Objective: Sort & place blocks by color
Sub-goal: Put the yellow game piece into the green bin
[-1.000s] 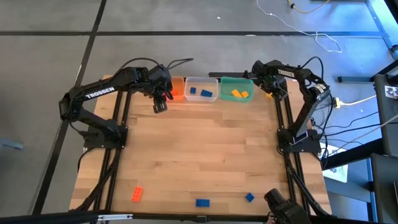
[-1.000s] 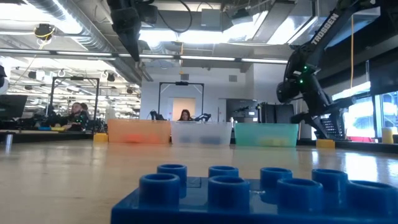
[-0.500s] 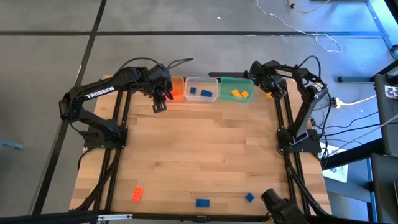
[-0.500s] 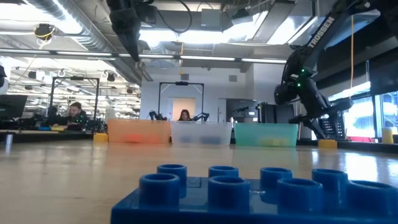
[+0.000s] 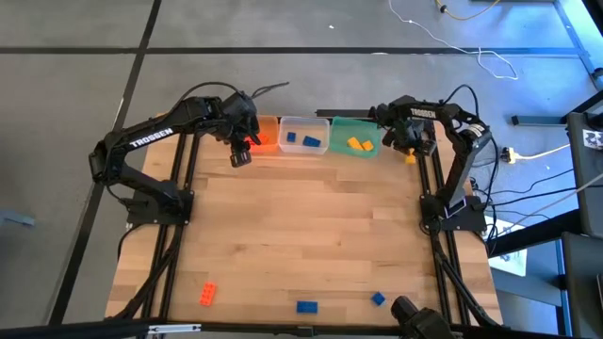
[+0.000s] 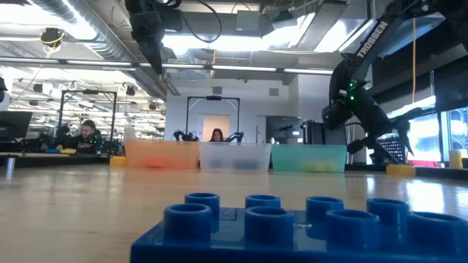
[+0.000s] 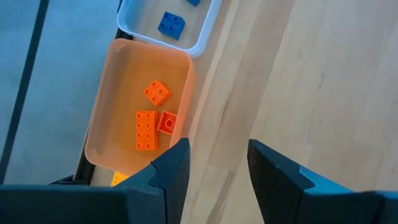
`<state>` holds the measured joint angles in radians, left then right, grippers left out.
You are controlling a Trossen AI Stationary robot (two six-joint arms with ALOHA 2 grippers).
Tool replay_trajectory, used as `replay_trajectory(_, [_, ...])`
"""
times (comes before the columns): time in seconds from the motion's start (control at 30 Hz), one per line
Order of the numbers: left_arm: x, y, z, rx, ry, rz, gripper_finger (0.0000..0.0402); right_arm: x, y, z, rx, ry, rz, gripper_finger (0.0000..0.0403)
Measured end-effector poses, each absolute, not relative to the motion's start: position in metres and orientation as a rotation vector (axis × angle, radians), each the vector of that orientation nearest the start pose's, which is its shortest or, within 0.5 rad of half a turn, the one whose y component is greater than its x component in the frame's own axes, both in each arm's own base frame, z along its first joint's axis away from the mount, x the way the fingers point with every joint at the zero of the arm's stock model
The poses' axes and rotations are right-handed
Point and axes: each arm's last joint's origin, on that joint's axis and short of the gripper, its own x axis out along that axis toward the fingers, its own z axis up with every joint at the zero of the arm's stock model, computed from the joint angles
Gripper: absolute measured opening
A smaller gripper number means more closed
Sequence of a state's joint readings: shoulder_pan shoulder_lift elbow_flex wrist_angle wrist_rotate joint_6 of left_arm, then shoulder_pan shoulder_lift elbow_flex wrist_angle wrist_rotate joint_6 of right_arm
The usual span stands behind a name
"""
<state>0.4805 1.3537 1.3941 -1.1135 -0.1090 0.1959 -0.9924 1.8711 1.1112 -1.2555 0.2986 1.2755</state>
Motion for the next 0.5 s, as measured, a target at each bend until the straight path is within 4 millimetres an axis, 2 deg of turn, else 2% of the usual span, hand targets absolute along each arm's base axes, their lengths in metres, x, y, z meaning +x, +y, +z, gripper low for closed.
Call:
replay_trajectory(0.23, [0.222, 0.118, 0.346, -0.027, 1.113, 0.42, 0.0152, 0.149, -0.227, 0.146, -1.788, -1.876, 2.39, 0.0171])
replay_trajectory(0.5, [0.222, 0.118, 0.346, -0.03, 1.113, 0.422, 0.0152, 0.159, -0.22, 0.147, -1.711, -2.062, 2.4, 0.0171])
